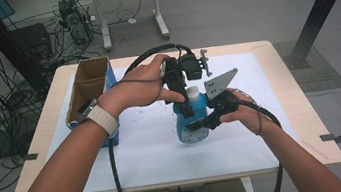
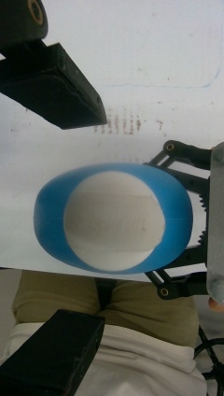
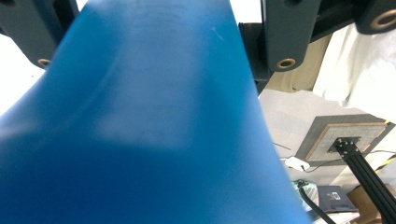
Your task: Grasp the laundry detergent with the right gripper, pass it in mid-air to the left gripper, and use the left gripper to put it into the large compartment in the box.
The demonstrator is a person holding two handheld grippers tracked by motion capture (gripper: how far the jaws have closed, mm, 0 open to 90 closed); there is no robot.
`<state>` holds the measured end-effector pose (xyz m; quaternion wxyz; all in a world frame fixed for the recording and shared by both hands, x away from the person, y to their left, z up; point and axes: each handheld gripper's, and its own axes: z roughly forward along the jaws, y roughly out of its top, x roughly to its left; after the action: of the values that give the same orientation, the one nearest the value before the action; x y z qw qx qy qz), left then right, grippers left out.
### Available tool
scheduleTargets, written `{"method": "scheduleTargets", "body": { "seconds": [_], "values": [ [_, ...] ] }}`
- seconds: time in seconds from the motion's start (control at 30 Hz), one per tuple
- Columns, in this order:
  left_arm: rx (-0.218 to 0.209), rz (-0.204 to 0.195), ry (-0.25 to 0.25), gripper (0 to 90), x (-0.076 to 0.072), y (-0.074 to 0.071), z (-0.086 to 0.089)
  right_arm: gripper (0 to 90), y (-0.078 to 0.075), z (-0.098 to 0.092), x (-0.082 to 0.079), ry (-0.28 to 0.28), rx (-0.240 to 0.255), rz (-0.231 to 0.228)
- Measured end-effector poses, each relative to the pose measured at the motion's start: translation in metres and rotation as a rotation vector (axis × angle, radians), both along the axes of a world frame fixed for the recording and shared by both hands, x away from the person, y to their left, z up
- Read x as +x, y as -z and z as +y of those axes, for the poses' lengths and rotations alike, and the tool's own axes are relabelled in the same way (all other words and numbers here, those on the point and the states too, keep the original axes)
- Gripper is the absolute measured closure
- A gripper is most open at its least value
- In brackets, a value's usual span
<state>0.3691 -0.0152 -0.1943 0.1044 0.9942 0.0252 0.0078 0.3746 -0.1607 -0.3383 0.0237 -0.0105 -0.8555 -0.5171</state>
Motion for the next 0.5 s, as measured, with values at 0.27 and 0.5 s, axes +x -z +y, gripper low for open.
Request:
{"method": "scheduleTargets", "body": {
  "seconds": [0.27, 0.5],
  "values": [
    [-0.004, 0.001, -0.002, 5.6, -0.0005, -0.0004, 0.0011, 42.8, 0.0005, 0.0010, 0.0001, -0.004, -0.001, 0.000],
    [-0.006, -0.002, -0.003, 5.6, -0.0014, 0.0001, 0.0014, 42.8, 0.0008, 0.0014, 0.0000, -0.003, -0.007, -0.002]
  ]
}}
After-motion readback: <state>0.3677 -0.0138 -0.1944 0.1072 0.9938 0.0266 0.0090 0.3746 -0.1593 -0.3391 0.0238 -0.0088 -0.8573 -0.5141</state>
